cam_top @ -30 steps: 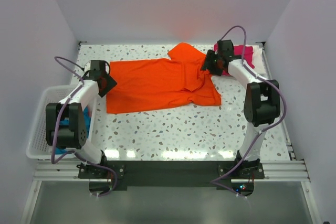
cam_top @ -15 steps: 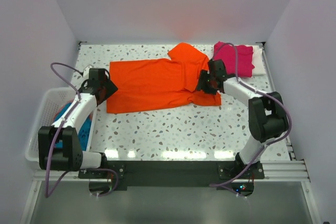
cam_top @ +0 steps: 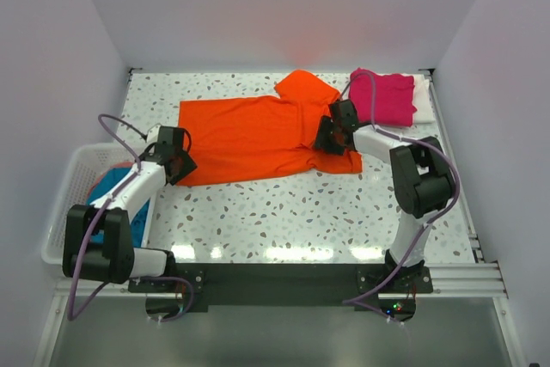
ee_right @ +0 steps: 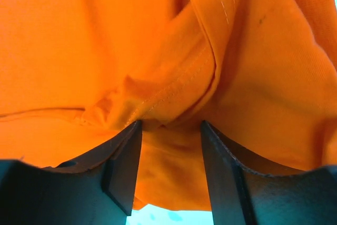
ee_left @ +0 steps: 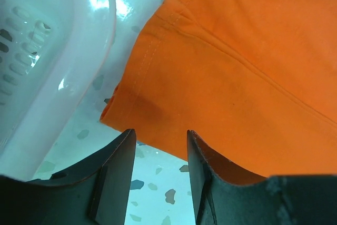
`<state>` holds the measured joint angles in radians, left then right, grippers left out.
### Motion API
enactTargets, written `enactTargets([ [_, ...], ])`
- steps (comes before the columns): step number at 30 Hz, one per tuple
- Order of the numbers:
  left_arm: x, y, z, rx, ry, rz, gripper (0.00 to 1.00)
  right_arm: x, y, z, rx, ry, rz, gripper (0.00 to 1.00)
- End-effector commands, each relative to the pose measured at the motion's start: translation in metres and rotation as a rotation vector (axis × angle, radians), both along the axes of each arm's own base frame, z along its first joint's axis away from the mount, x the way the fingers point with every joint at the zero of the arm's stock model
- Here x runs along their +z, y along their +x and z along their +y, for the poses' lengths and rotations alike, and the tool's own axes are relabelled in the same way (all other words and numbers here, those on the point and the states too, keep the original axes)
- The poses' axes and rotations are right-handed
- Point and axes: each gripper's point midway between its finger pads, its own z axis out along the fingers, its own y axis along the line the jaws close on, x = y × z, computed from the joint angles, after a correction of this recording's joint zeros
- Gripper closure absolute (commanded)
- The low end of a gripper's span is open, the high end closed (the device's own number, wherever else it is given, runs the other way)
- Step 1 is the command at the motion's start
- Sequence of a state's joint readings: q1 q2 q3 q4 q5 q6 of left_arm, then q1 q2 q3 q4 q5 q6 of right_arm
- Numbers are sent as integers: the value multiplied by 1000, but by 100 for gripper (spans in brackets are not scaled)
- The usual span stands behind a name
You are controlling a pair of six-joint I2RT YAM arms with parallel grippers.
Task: Fold and stack the t-shirts
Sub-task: Fold the tshirt
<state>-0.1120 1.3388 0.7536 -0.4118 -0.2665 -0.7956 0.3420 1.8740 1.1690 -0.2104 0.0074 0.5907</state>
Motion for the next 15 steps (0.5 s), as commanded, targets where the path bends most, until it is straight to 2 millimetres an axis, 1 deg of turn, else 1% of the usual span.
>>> enactTargets([
  [1, -3, 0, 7, 58, 21, -2, 52, 24, 32, 9, -32, 31, -103, 49],
  [6, -14, -7, 17, 102, 61, 43, 53, 33, 38, 14, -26, 41, -116, 56],
  [10, -22, -10, 18, 113, 70, 73, 53, 34, 41, 13, -29, 42, -117, 60],
  [13, -25, -10, 17, 115, 66, 82, 53, 28, 44, 18, -20, 52, -105, 66],
  [15, -25, -9, 17, 115, 61, 81, 53, 29, 49, 22, -15, 64, -113, 73],
])
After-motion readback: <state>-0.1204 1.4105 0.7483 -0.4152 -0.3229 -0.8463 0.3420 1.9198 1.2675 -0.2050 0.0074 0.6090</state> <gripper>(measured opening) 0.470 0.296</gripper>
